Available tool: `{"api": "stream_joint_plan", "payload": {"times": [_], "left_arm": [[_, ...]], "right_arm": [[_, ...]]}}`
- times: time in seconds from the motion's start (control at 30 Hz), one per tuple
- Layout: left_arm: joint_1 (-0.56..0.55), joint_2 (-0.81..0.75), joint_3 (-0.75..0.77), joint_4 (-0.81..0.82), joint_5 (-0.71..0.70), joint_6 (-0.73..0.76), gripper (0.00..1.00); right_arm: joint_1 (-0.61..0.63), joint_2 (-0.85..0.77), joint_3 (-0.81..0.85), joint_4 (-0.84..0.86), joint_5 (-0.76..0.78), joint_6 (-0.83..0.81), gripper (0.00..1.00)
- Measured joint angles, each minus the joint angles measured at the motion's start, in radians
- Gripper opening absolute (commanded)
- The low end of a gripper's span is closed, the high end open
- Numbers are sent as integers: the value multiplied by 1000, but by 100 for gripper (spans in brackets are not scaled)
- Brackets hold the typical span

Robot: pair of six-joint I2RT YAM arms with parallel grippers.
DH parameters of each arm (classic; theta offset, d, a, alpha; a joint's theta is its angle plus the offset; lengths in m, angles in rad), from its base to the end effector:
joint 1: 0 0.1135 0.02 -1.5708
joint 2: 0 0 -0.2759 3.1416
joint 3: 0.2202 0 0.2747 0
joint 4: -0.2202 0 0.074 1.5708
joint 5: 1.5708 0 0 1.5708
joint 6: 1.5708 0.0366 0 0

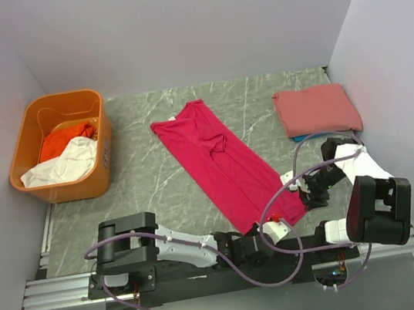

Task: Fold and stack the t-shirts
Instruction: Fold the tshirt

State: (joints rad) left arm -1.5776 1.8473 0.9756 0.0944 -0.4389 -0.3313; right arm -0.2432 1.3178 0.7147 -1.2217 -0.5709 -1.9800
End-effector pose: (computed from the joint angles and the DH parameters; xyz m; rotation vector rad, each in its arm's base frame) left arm 0.0129 -0.3902 0.1372 1.1661 1.9903 -0.4891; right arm 0.1789 -0.0240 0.1766 -1.9701 1.7984 0.6518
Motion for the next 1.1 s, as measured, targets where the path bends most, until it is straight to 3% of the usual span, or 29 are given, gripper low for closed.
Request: {"api": "stream_joint_plan", "payload": {"times": [0.27, 0.43, 0.47, 0.53, 0.57, 0.6, 0.87, 1.1], "left_arm": [[26, -19, -35, 35, 16, -32, 1], [74, -47, -76, 61, 36, -48, 1], [80, -53, -84, 67, 43, -51, 0], [90, -64, -102, 83, 61, -54, 1], [94, -71, -112, 90, 76, -56, 1], [98, -77, -122, 100, 87, -56, 0], [126, -121, -180, 146, 214, -56, 0], [178, -232, -220, 150, 367, -56, 0]], "right_arm": [[69, -4, -107, 111, 92, -3, 55], [111, -16, -111, 141, 116, -3, 45], [114, -20, -114, 147, 116, -3, 42], [125, -35, -123, 174, 117, -10, 20], [129, -43, -127, 194, 115, -10, 3], [131, -50, -131, 209, 114, -14, 0], [135, -68, -106, 172, 89, -6, 0], [175, -61, 180, -27, -29, -6, 0]]}}
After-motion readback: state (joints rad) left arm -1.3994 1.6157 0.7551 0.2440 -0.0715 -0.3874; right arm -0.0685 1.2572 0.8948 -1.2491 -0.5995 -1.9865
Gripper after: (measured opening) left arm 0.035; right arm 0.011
